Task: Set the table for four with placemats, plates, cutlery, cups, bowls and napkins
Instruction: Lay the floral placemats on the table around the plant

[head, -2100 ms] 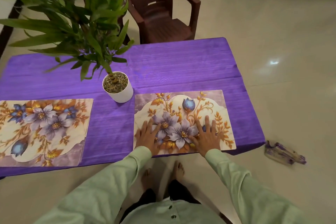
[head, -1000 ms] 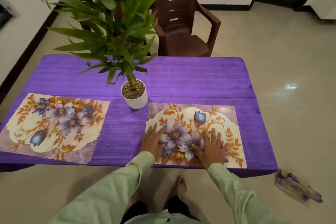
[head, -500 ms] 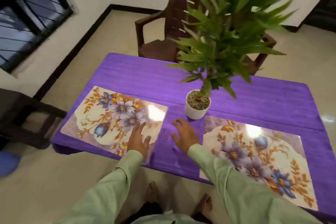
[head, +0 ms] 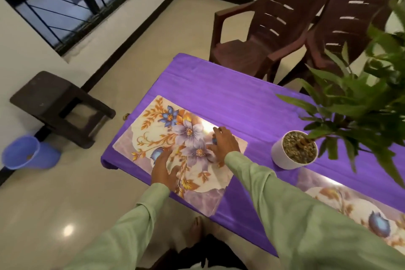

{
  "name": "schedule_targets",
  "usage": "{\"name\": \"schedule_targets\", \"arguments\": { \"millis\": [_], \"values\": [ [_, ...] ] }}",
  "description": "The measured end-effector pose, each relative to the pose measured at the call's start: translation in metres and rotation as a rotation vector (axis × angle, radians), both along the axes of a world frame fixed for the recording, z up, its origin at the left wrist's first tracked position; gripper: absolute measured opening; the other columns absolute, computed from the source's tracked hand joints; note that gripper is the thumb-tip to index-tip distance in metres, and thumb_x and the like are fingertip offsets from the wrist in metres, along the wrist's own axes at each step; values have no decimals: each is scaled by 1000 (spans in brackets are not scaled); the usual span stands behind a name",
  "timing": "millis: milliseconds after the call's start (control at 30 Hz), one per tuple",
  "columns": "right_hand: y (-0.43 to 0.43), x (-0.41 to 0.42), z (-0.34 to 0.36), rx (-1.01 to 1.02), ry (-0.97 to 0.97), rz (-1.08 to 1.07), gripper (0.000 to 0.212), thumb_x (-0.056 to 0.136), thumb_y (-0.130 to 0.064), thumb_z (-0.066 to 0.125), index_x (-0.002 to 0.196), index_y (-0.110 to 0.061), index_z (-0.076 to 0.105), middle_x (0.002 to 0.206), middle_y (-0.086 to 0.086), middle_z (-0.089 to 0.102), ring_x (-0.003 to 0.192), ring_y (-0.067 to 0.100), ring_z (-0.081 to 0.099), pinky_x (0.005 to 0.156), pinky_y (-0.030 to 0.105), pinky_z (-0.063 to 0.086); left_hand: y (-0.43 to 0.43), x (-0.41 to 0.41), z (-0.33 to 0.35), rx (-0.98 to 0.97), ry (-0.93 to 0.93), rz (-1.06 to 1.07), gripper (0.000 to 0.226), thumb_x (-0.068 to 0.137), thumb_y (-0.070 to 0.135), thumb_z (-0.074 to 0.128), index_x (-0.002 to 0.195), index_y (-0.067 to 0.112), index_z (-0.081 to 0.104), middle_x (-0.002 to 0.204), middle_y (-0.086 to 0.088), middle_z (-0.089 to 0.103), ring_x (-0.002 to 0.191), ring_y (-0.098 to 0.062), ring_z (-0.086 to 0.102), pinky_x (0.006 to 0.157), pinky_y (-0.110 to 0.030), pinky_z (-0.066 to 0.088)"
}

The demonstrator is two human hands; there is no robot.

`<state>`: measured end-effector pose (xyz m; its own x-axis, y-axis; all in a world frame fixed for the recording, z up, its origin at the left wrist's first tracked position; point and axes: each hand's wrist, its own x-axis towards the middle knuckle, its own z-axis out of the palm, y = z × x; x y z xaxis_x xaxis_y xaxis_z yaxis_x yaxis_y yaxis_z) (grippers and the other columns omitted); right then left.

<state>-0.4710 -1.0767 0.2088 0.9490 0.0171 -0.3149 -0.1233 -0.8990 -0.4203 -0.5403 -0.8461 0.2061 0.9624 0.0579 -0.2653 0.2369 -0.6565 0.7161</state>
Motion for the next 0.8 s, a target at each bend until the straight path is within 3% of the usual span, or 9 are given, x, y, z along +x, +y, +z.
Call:
{"name": "schedule_targets", "arguments": {
  "millis": [100, 233, 367, 500, 600, 700, 800],
  "values": [
    [9, 22, -12, -42, -42, 65, 50, 85, -37, 69, 118, -5, 51, 121, 15, 48, 112, 36, 47, 87, 44, 42, 2, 7, -4, 1, 22, 21, 56, 87, 3, 66, 140, 13, 49, 136, -7, 53, 123, -28, 53, 98, -26, 37],
    [19, 44, -22, -209, -38, 89, 71, 73, -49, 76, 123, -7, 50, 123, 14, 45, 113, 34, 44, 89, 44, 43, 5, 19, -9, -12, 53, 63, 51, 88, 3, 66, 136, 11, 51, 133, -7, 54, 121, -29, 56, 101, -33, 43],
    [22, 57, -25, -257, -22, 52, 76, 65, -52, 82, 119, -9, 50, 124, 14, 46, 113, 34, 44, 87, 44, 42, 4, 29, -4, 13, 39, 85, 49, 92, 7, 64, 138, 10, 49, 141, -6, 48, 122, -20, 51, 101, -23, 34],
    [24, 72, -22, -222, 72, -17, 93, 58, -48, 88, 130, -13, 40, 129, 14, 45, 118, 35, 43, 91, 43, 39, 6, 33, -5, 14, 38, 129, 52, 92, 16, 66, 140, 12, 48, 146, -10, 46, 132, -30, 45, 111, -38, 36],
    [25, 82, -21, -219, 111, -42, 100, 54, -45, 90, 133, -14, 38, 129, 15, 45, 120, 36, 42, 93, 44, 36, 7, 33, -3, 3, 48, 177, 51, 92, 16, 66, 139, 12, 49, 144, -11, 48, 130, -30, 47, 110, -40, 38],
    [24, 84, -21, -195, 44, -76, 69, 65, -31, 83, 122, -15, 47, 124, 14, 50, 116, 35, 44, 91, 43, 36, 9, 31, -2, 15, 37, 192, 49, 92, 15, 66, 138, 12, 50, 142, -10, 50, 128, -31, 49, 108, -38, 39],
    [19, 84, -19, 7, -55, -144, 28, 79, -9, 63, 106, -11, 56, 115, 16, 54, 110, 37, 47, 81, 40, 38, 11, 31, -1, 28, 42, 183, 46, 91, 10, 65, 135, 11, 52, 140, -10, 51, 128, -30, 49, 106, -32, 35]
  ]
}}
